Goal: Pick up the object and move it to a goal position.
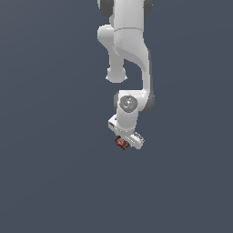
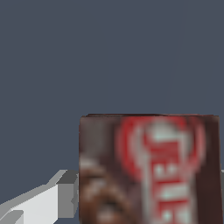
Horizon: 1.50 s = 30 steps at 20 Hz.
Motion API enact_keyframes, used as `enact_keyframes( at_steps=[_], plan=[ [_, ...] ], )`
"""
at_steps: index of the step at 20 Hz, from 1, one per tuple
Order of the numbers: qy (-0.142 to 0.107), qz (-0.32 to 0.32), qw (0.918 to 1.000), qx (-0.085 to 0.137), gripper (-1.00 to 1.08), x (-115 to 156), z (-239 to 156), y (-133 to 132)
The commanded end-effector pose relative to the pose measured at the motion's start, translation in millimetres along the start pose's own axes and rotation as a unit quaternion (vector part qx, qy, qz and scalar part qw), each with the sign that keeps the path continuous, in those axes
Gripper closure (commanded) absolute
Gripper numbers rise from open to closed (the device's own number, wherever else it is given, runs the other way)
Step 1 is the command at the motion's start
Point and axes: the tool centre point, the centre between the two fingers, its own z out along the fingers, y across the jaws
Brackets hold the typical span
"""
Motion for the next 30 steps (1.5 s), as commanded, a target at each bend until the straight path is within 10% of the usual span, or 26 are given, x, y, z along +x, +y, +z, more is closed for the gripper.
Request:
enact_keyframes(
  at_steps=[1, 30],
  plan=[
    [0.001, 0.000, 1.0000, 0.001, 1.08, 0.6, 1.0, -0.6],
    [0.000, 0.000, 1.0000, 0.001, 1.08, -42.8, -40.6, 34.8]
  ],
)
